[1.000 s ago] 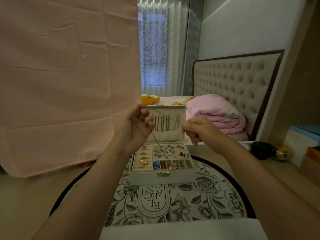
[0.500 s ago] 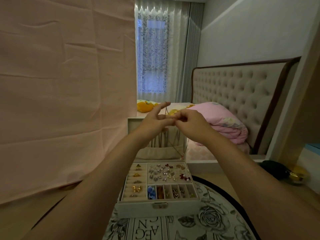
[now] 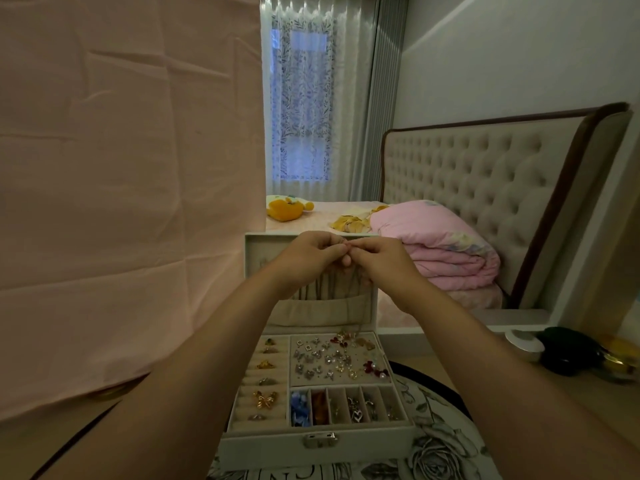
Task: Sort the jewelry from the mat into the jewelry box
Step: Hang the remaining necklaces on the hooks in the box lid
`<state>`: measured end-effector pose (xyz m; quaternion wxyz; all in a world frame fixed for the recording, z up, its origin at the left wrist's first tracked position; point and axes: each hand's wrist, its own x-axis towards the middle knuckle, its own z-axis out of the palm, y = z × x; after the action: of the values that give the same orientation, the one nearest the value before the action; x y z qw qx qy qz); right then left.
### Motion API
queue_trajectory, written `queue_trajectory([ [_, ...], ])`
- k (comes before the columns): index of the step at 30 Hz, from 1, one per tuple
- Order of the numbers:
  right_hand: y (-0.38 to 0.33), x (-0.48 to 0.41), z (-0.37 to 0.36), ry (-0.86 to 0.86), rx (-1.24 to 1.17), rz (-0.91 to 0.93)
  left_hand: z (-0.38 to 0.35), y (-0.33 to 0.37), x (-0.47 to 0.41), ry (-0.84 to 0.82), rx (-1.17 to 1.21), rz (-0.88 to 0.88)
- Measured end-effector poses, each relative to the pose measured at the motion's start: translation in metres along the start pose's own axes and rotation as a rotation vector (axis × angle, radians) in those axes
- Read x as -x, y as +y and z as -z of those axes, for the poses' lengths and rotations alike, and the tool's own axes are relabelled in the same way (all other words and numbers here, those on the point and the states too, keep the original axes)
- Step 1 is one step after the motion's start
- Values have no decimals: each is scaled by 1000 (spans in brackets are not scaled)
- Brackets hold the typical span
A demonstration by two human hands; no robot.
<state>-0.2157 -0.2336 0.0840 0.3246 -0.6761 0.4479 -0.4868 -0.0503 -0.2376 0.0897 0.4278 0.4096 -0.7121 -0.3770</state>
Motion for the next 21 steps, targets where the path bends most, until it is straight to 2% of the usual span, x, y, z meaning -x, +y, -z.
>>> queue_trajectory([
  [5,6,-3,3,-73,-165,-132,-2,-3,-1,63,-56,-4],
  [9,9,-5,4,-48,-235,-210,-7,-6,-1,286,-40,-3],
  [13,18,-2,-5,101,-35,-193,-16,-19,1,478,-297,21],
  [17,31,-8,-20,351,245,-100,-25,-31,0,477,-361,83],
  [21,34,-9,-28,495,351,-14,-31,-24,-5,542,-471,82],
])
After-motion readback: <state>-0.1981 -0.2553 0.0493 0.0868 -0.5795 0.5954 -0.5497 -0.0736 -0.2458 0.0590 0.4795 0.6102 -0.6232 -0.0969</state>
